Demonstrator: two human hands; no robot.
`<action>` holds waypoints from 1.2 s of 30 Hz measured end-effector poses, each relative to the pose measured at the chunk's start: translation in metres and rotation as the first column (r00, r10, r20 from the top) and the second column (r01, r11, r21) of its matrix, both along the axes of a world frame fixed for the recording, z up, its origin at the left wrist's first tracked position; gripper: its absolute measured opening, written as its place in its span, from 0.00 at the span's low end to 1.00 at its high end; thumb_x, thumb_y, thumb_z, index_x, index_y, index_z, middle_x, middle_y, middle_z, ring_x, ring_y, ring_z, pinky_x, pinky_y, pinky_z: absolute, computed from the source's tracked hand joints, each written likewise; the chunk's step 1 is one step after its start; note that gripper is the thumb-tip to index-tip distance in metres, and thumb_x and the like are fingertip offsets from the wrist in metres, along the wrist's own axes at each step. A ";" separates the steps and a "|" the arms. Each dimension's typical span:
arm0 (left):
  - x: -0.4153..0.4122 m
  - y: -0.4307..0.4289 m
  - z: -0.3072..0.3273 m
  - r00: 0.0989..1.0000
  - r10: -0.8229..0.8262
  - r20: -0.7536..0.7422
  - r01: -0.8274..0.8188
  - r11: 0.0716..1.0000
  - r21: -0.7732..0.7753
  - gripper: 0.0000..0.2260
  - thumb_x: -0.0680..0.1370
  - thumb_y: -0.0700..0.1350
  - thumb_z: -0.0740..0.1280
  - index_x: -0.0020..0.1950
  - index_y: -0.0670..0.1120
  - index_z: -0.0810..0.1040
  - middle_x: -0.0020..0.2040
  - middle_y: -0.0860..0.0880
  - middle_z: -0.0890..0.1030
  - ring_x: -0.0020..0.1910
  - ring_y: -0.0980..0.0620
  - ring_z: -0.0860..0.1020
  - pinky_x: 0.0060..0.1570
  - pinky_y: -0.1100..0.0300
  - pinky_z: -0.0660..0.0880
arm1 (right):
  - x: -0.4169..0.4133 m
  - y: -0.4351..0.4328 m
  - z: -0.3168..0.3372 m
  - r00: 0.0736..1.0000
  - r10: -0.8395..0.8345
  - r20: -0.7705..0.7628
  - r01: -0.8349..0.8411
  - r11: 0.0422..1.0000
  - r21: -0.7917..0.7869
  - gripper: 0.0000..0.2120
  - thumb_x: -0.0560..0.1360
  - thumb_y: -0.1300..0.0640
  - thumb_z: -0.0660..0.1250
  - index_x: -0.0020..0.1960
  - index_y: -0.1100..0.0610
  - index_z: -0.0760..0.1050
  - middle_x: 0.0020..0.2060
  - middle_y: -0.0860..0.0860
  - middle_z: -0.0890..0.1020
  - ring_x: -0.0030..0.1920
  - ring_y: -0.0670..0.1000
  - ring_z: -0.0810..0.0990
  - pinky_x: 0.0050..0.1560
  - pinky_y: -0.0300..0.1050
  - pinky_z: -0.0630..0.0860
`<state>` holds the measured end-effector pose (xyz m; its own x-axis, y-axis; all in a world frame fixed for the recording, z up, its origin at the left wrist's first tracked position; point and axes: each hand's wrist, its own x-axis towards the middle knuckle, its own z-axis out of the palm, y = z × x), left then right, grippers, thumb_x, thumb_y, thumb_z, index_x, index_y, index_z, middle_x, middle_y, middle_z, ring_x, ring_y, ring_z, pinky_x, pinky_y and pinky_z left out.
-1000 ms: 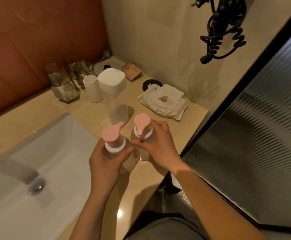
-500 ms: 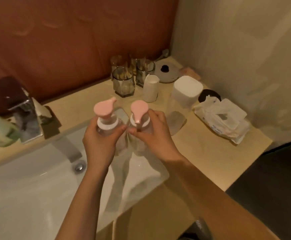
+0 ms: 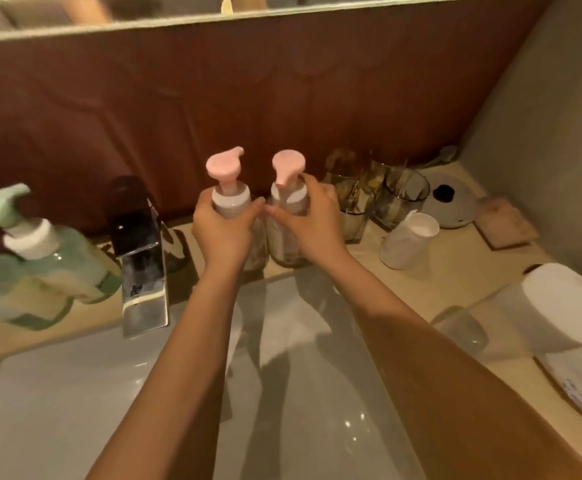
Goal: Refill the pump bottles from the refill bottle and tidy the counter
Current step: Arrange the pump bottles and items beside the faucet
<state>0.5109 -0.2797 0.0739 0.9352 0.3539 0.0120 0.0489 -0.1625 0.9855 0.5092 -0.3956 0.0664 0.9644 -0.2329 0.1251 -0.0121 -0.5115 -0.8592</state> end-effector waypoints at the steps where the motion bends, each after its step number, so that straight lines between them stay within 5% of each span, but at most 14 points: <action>1: 0.007 0.002 -0.004 1.000 0.019 -0.008 -0.019 1.000 -0.008 0.19 0.70 0.44 0.75 0.57 0.47 0.73 0.53 0.50 0.78 0.51 0.54 0.76 0.52 0.59 0.74 | 0.009 0.004 -0.003 1.000 0.002 0.002 -0.002 1.000 -0.009 0.28 0.70 0.49 0.73 0.67 0.52 0.69 0.57 0.51 0.69 0.51 0.44 0.69 0.49 0.32 0.62; 5: 0.018 0.005 -0.027 0.999 -0.005 -0.037 0.007 0.999 0.037 0.20 0.71 0.45 0.74 0.59 0.51 0.69 0.59 0.47 0.74 0.57 0.49 0.74 0.60 0.50 0.73 | 0.021 0.008 -0.015 1.000 -0.009 -0.001 0.009 1.000 0.011 0.28 0.70 0.50 0.73 0.67 0.54 0.69 0.60 0.53 0.70 0.57 0.51 0.73 0.52 0.37 0.66; 11: 0.003 0.006 -0.026 0.990 -0.061 -0.127 0.063 0.998 0.013 0.47 0.69 0.50 0.75 0.77 0.50 0.46 0.77 0.46 0.53 0.75 0.45 0.54 0.72 0.43 0.56 | 0.008 0.003 -0.018 0.996 0.087 -0.037 -0.081 0.986 0.143 0.42 0.69 0.49 0.74 0.75 0.54 0.57 0.70 0.54 0.66 0.69 0.53 0.66 0.62 0.43 0.66; 16: -0.042 -0.005 -0.032 0.986 -0.123 -0.114 0.132 0.988 0.081 0.45 0.71 0.50 0.73 0.77 0.55 0.46 0.77 0.45 0.50 0.75 0.44 0.50 0.72 0.42 0.56 | -0.041 -0.009 -0.024 0.990 0.118 -0.082 -0.106 0.986 0.132 0.38 0.71 0.54 0.73 0.75 0.54 0.56 0.72 0.51 0.63 0.69 0.46 0.62 0.60 0.33 0.60; 19: -0.077 -0.016 -0.037 0.980 -0.169 -0.107 0.182 0.976 0.123 0.43 0.72 0.48 0.72 0.77 0.54 0.46 0.77 0.47 0.47 0.76 0.48 0.46 0.73 0.46 0.53 | -0.078 -0.022 -0.029 0.981 0.118 -0.157 -0.097 0.986 0.136 0.36 0.73 0.54 0.72 0.75 0.55 0.57 0.73 0.51 0.61 0.72 0.50 0.61 0.70 0.44 0.62; 22: -0.114 -0.031 -0.039 0.954 -0.253 -0.161 0.277 0.949 0.149 0.38 0.74 0.48 0.70 0.76 0.51 0.49 0.78 0.49 0.49 0.76 0.49 0.49 0.73 0.50 0.53 | -0.122 -0.039 -0.028 0.972 0.146 -0.185 -0.119 0.982 0.148 0.31 0.73 0.54 0.71 0.73 0.54 0.62 0.70 0.50 0.66 0.69 0.49 0.66 0.68 0.44 0.66; 26: -0.148 -0.054 -0.034 0.907 -0.367 -0.207 0.394 0.913 0.106 0.33 0.75 0.46 0.69 0.75 0.48 0.56 0.75 0.50 0.59 0.73 0.51 0.58 0.66 0.62 0.57 | -0.183 -0.064 -0.021 0.951 0.179 -0.252 -0.116 0.963 0.245 0.19 0.75 0.56 0.69 0.64 0.49 0.71 0.62 0.45 0.73 0.59 0.43 0.71 0.46 0.22 0.69; 31: -0.181 -0.096 -0.018 0.785 -0.573 -0.235 0.603 0.794 0.076 0.33 0.73 0.46 0.71 0.74 0.50 0.58 0.74 0.51 0.61 0.72 0.51 0.61 0.61 0.63 0.63 | -0.239 -0.106 -0.010 0.962 0.089 -0.257 0.011 0.931 0.364 0.09 0.75 0.61 0.68 0.52 0.50 0.79 0.50 0.48 0.81 0.51 0.45 0.80 0.44 0.32 0.76; 36: -0.189 -0.137 0.004 0.726 -0.677 -0.120 0.687 0.716 0.120 0.41 0.70 0.48 0.75 0.75 0.52 0.54 0.75 0.53 0.59 0.71 0.55 0.59 0.63 0.65 0.59 | -0.254 -0.152 -0.001 0.945 -0.069 -0.318 0.146 0.964 0.223 0.07 0.71 0.62 0.71 0.47 0.51 0.80 0.44 0.51 0.83 0.44 0.46 0.81 0.51 0.47 0.78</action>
<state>0.3219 -0.4165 0.0783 0.9225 -0.3815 -0.0583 -0.0713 -0.3170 0.9457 0.2554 -0.5481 0.0653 0.9143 -0.3237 -0.2436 -0.3362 -0.2709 -0.9020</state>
